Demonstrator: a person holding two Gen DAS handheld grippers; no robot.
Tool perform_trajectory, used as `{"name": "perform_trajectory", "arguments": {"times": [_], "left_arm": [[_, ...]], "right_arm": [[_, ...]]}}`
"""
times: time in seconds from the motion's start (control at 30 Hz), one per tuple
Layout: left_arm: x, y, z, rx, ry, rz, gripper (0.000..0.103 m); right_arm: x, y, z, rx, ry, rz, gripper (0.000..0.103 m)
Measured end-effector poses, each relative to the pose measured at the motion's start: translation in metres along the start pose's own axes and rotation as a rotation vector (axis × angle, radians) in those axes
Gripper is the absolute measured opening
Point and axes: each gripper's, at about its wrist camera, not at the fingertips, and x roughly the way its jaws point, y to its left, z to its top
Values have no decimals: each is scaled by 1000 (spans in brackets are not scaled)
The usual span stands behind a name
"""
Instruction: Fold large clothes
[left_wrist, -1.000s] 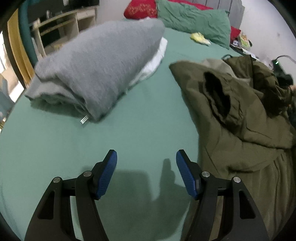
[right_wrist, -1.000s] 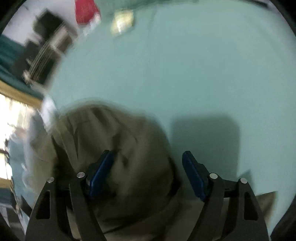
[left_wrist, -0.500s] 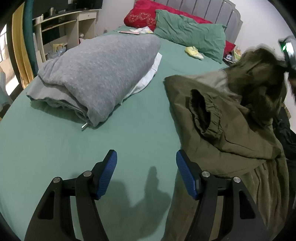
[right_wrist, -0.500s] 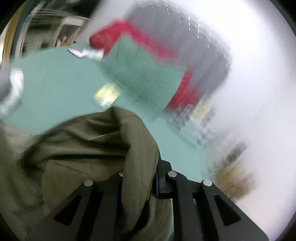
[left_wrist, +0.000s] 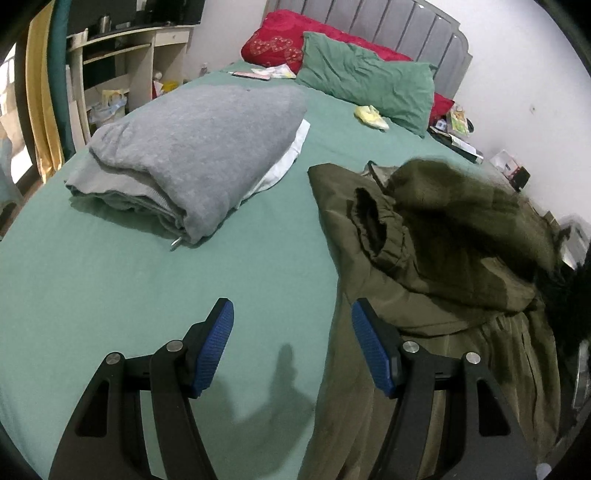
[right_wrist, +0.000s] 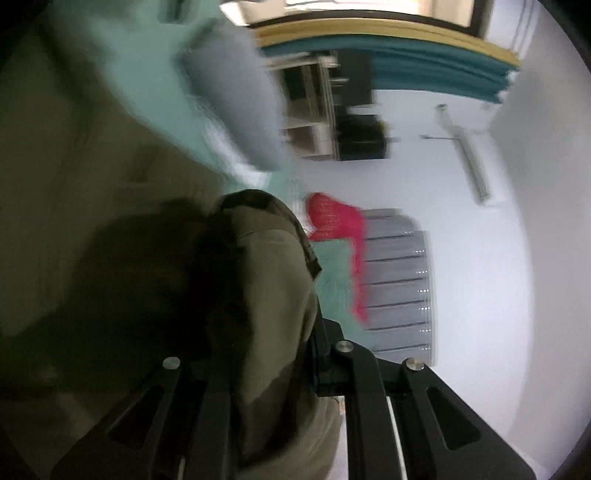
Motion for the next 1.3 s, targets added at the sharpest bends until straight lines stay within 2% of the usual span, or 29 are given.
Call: {"name": "perform_trajectory", "arguments": {"times": [0.07, 0.1, 0.13, 0.23, 0.33, 0.4, 0.47, 0.5, 0.57, 0.63, 0.67, 0.73, 0.77, 0.8, 0.87, 0.93, 1.0, 1.03, 1.1, 1.2, 1.23, 1.3], "left_arm": [[0, 3, -3, 2, 4, 4, 69], [-1, 3, -4, 2, 7, 3, 69], [-1, 3, -5, 6, 9, 0, 69], [-3, 3, -7, 13, 13, -8, 69], [-5, 4, -5, 17, 12, -14, 69], [-2, 8, -3, 7, 18, -19, 69], [0, 10, -3, 0, 22, -19, 69], [1, 12, -2, -6, 23, -17, 69], [3, 14, -1, -17, 28, -20, 69], [4, 16, 0, -29, 35, -28, 69], [5, 17, 1, -37, 40, -35, 69], [7, 19, 3, -52, 48, -47, 69], [7, 20, 4, -56, 47, -45, 69], [7, 20, 6, -60, 46, -41, 69], [9, 19, 8, -65, 48, -37, 69], [9, 17, 7, -63, 50, -42, 69], [9, 16, 6, -60, 53, -42, 69], [8, 15, 4, -59, 55, -44, 69], [7, 14, 1, -52, 54, -50, 69], [6, 9, -4, -24, 57, -55, 69], [7, 8, -5, -17, 62, -58, 69], [8, 4, -8, 2, 73, -63, 69]], "right_arm": [[-11, 30, -10, -3, 22, 103, 15], [-12, 44, -19, -20, 45, 129, 21], [-15, 57, -29, -27, 73, 165, 32], [-23, 64, -63, 89, 192, 311, 52], [-33, 35, -83, 330, 295, 377, 58], [-44, 5, -94, 533, 313, 414, 59], [-46, -28, -101, 724, 293, 426, 62], [-45, -39, -93, 794, 275, 427, 64], [-33, -67, -82, 926, 224, 429, 66], [-17, -78, -70, 1012, 184, 453, 68], [-13, -74, -59, 1018, 178, 479, 69], [-19, -51, -50, 928, 210, 564, 71], [-18, -31, -40, 835, 270, 635, 74], [-19, -13, -43, 769, 334, 687, 84], [-36, 20, -56, 709, 391, 780, 92], [-54, 47, -65, 633, 435, 768, 99], [-70, 58, -70, 584, 455, 732, 100], [-77, 59, -72, 598, 444, 744, 100], [-81, 44, -75, 685, 410, 704, 100], [-51, -1, -80, 843, 346, 643, 100], [-26, -13, -82, 911, 328, 662, 100], [13, -20, -81, 1019, 301, 774, 100]]}}
